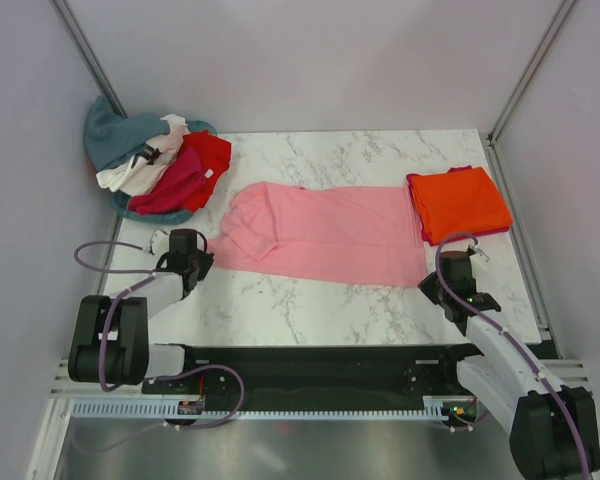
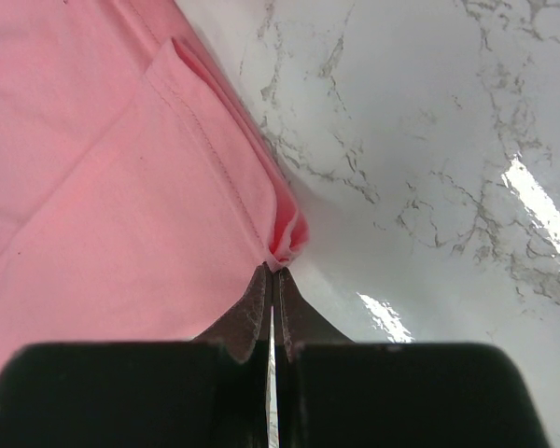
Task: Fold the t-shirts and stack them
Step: Fold the tshirt
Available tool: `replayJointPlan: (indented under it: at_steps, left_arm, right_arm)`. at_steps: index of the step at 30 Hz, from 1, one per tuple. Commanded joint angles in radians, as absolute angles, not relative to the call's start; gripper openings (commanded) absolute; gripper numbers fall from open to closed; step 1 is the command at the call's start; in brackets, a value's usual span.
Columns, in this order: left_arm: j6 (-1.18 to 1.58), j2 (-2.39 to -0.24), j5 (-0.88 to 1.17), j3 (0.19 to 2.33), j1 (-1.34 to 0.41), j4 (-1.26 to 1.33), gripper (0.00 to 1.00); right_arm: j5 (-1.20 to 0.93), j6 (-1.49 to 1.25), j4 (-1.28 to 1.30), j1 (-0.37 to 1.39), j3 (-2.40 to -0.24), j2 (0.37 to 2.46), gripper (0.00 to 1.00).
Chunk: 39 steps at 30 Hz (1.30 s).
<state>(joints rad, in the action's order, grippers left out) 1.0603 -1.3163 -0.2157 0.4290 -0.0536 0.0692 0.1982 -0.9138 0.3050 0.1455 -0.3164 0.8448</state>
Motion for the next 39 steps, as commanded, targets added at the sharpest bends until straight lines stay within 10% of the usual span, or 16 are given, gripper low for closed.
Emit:
replayJointPlan:
  at_steps: [1, 14, 24, 39]
  left_arm:
    - [1.040, -1.354, -0.250, 0.460, -0.049, 0.083, 0.04]
    - [1.012, -1.163, -0.302, 0.546, -0.049, -0.167, 0.02]
    - [0.942, -1.054, -0.293, 0.992, -0.049, -0.508, 0.02]
    - [0.914, -0.704, -0.267, 0.649, -0.049, -0.672, 0.02]
  right_arm:
    - [0.209, -0.933, 0.304, 0.141, -0.302, 0.821, 0.00]
    - [0.232, -1.023, 0.241, 0.143, -0.350, 0.807, 0.00]
    - [0.281, -0.988, 0.316, 0.140, -0.814, 0.960, 0.00]
    - [0.199, -1.069, 0.488, 0.140, -0.433, 0.594, 0.00]
